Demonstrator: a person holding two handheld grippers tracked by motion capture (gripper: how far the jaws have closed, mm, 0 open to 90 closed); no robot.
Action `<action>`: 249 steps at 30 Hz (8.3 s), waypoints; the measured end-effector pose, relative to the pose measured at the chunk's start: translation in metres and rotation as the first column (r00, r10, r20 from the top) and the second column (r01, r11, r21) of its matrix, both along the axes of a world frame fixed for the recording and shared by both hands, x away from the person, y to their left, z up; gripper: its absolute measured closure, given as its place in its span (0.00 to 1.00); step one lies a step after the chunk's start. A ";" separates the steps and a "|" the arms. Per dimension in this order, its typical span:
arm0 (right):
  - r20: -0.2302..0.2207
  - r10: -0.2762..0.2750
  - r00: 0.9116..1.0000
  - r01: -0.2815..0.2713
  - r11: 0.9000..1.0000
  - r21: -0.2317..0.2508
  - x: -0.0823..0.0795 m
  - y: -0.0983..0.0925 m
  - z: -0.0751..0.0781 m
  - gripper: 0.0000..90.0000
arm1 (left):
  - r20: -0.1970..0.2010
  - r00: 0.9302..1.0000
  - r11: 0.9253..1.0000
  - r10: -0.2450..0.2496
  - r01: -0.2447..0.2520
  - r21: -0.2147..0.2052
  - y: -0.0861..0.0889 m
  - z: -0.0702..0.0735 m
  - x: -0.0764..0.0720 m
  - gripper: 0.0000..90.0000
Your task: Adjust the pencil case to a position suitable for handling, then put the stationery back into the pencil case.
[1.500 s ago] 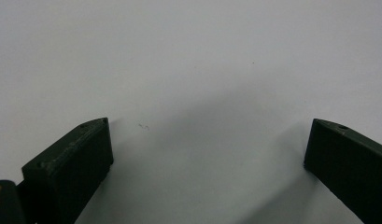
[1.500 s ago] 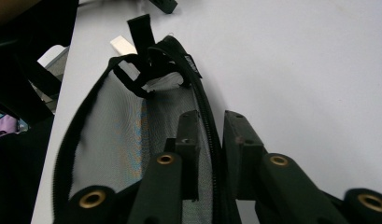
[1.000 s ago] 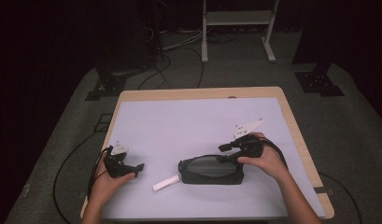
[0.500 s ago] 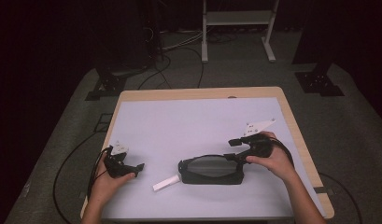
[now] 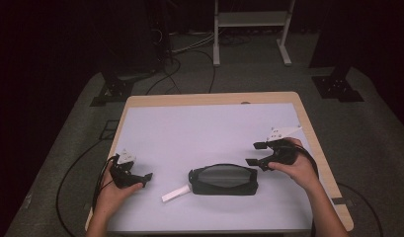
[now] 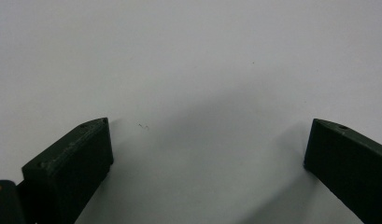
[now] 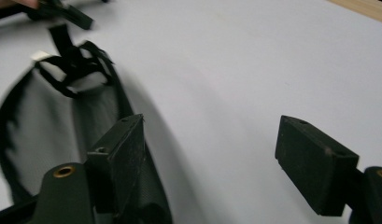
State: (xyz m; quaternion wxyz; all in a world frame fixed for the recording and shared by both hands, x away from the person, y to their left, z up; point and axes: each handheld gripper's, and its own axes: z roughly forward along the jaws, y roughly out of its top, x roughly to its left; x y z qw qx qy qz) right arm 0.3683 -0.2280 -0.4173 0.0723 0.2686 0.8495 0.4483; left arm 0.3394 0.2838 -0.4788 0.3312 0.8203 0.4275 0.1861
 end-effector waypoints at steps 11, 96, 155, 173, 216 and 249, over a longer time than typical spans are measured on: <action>0.013 -0.139 0.990 0.139 0.990 -0.018 0.004 -0.023 -0.007 0.24 | -0.001 1.000 1.000 0.000 0.000 0.000 0.000 0.000 0.000 0.00; 0.027 -0.429 0.903 0.428 0.893 -0.142 -0.002 -0.062 -0.066 0.20 | -0.076 0.976 0.979 -0.202 0.201 -0.020 -0.043 0.049 -0.024 0.52; 0.027 -0.428 0.903 0.428 0.893 -0.143 -0.002 -0.062 -0.066 0.20 | -0.298 0.873 0.897 -0.385 0.430 0.101 -0.118 0.040 -0.046 0.63; 0.027 -0.429 0.903 0.428 0.892 -0.143 -0.002 -0.062 -0.066 0.20 | -0.312 0.868 0.876 -0.386 0.451 0.170 -0.121 0.036 -0.045 0.77; 0.027 -0.428 0.903 0.428 0.893 -0.143 -0.002 -0.062 -0.066 0.20 | -0.239 0.885 0.900 -0.399 0.428 0.081 -0.095 0.074 -0.048 0.78; 0.027 -0.429 0.903 0.428 0.893 -0.143 -0.002 -0.062 -0.066 0.20 | -0.137 0.861 0.867 -0.490 0.497 0.022 -0.116 0.120 -0.043 0.78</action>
